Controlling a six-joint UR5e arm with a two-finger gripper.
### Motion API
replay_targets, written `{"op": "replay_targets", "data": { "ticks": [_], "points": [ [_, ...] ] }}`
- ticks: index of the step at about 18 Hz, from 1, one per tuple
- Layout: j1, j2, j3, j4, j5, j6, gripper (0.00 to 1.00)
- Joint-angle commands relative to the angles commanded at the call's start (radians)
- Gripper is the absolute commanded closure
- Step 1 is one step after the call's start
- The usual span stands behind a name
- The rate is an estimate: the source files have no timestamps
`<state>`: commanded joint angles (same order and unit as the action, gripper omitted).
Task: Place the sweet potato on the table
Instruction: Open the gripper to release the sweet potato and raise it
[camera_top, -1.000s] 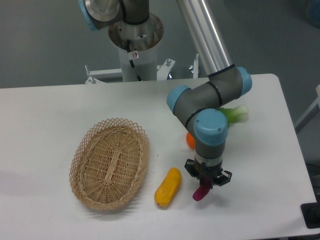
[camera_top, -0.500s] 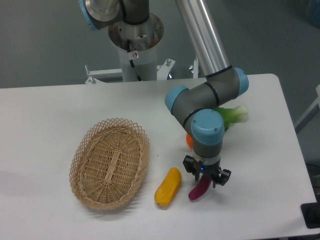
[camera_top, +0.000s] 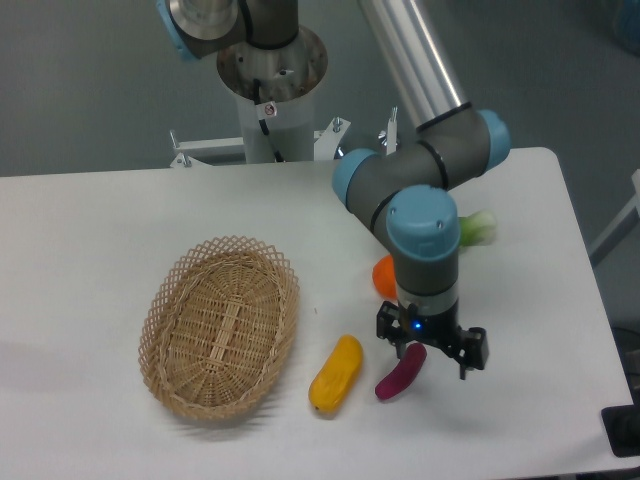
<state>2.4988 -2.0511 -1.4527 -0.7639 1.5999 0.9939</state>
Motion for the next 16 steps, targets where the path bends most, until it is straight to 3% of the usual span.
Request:
{"op": "replay_targets", "data": {
  "ticks": [3, 8, 11, 16],
  "points": [
    [0.041, 0.067, -0.015, -0.04, 0.015, 0.15, 0.0],
    [0.121, 0.161, -0.017, -0.207, 0.02, 0.399, 0.0],
    [0.175, 0.192, -0.028, -0.273, 0.003, 0.57, 0.0],
    [0.207, 0.207, -0.035, -0.29, -0.052, 0.647, 0.0]
  ]
}}
